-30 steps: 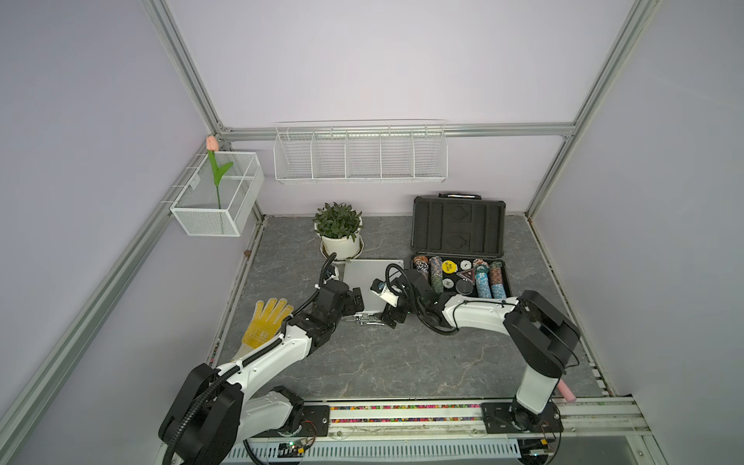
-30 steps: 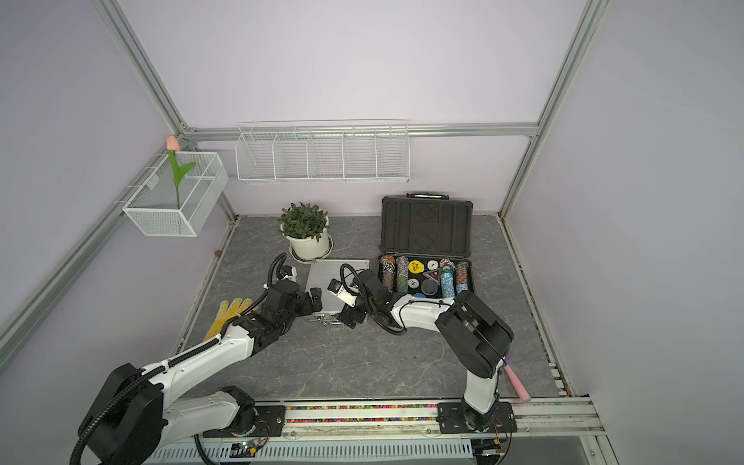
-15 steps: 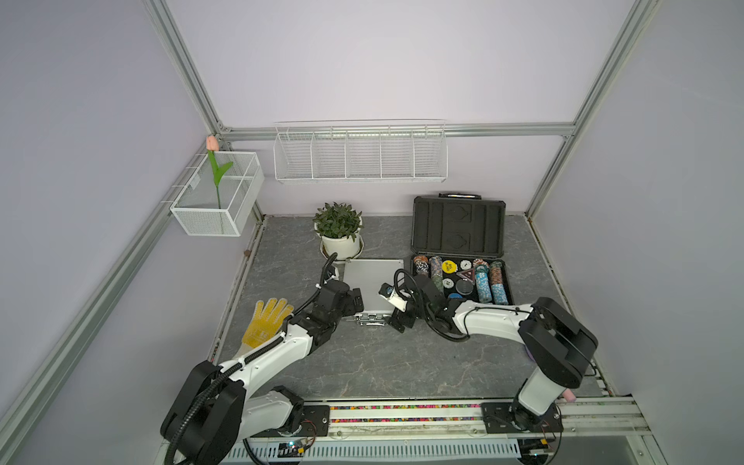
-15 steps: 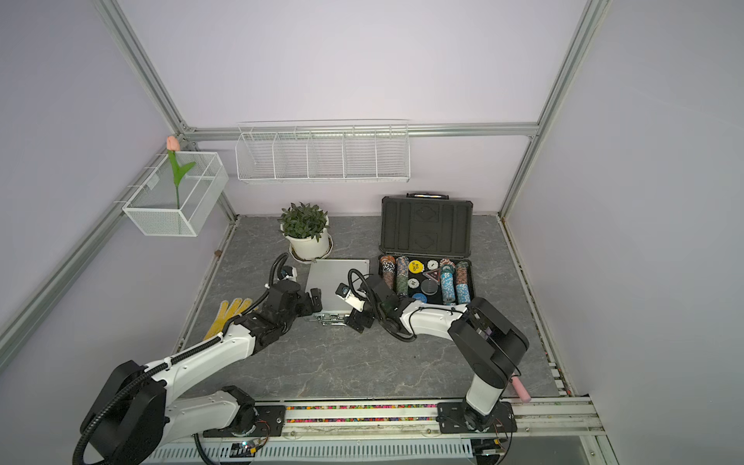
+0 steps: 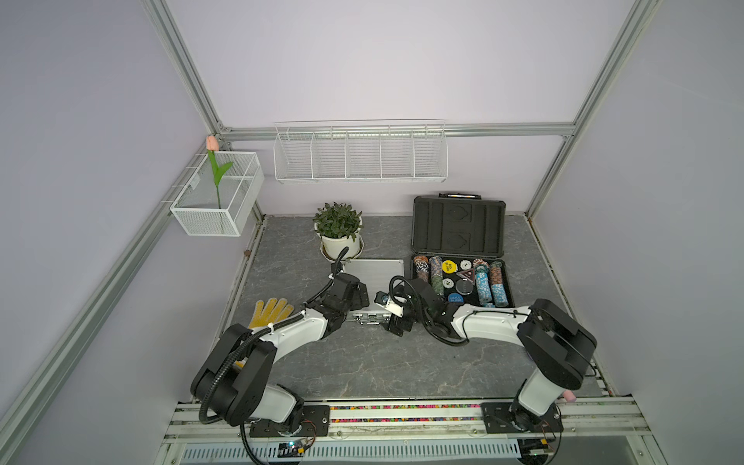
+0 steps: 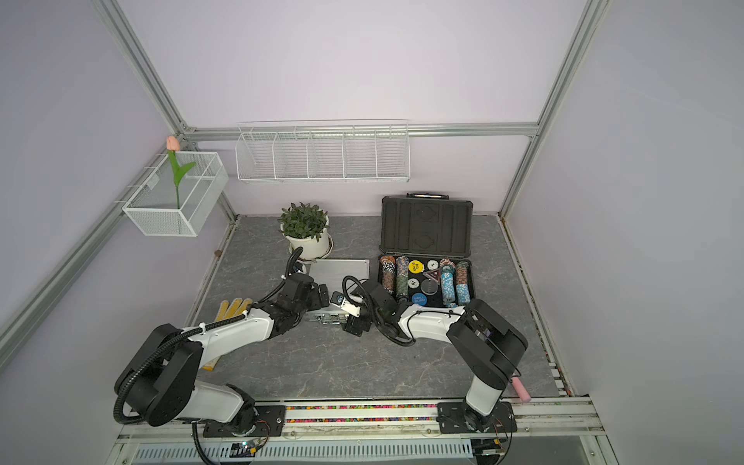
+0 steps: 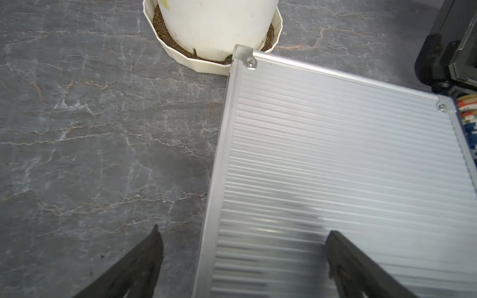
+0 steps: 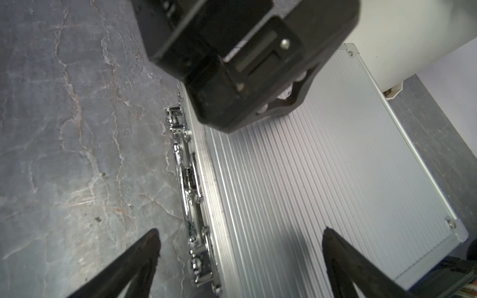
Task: Close the poker set cases
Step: Fasten the fastener on the poker set case.
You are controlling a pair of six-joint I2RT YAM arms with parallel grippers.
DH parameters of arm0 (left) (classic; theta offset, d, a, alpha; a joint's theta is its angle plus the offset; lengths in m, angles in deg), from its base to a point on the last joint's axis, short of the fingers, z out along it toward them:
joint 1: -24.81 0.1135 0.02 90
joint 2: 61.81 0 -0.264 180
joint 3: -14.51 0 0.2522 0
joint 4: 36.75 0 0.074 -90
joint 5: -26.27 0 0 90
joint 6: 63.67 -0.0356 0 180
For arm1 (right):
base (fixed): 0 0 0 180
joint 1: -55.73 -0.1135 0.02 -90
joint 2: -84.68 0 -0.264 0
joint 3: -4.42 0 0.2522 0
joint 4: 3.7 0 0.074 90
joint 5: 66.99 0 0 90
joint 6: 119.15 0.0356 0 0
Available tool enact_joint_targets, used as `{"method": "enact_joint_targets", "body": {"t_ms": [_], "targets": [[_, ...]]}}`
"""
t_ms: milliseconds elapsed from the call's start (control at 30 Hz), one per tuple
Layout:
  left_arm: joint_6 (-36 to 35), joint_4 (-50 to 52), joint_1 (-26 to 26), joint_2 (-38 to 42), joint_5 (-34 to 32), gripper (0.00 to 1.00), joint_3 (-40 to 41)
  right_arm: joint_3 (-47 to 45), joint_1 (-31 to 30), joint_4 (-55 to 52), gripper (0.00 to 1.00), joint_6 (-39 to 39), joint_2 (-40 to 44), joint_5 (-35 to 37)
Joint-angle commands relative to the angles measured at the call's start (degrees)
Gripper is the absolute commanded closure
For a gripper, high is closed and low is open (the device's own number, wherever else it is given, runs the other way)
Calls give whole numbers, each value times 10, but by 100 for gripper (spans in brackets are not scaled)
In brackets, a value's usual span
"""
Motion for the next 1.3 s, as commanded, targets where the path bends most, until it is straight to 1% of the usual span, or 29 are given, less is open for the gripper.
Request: {"method": "enact_joint_targets", "body": {"t_ms": [0,267,467,600,733,900,1033,1133,1267], "targets": [[17,2,5,-24,-4,1,5,-8,-4,36,2,-37,-16,4],[43,-44,8,-39,18,2,47,9,-9,74,3,-75,-56,12],[39,-62,10,-30,23,2,62,31,-16,98,3,-113,-88,22],[40,-73,11,-25,26,2,70,35,-20,114,3,-135,-103,43],[41,-85,11,-22,35,2,78,33,-25,134,3,-156,-114,81],[41,-96,12,-21,43,2,83,22,-37,183,3,-186,-129,142],[43,-100,13,-19,46,2,87,17,-42,197,2,-200,-135,166],[42,-100,14,-16,47,2,88,17,-42,185,2,-195,-126,154],[42,-101,15,-12,47,2,91,17,-39,144,2,-178,-104,109]]}}
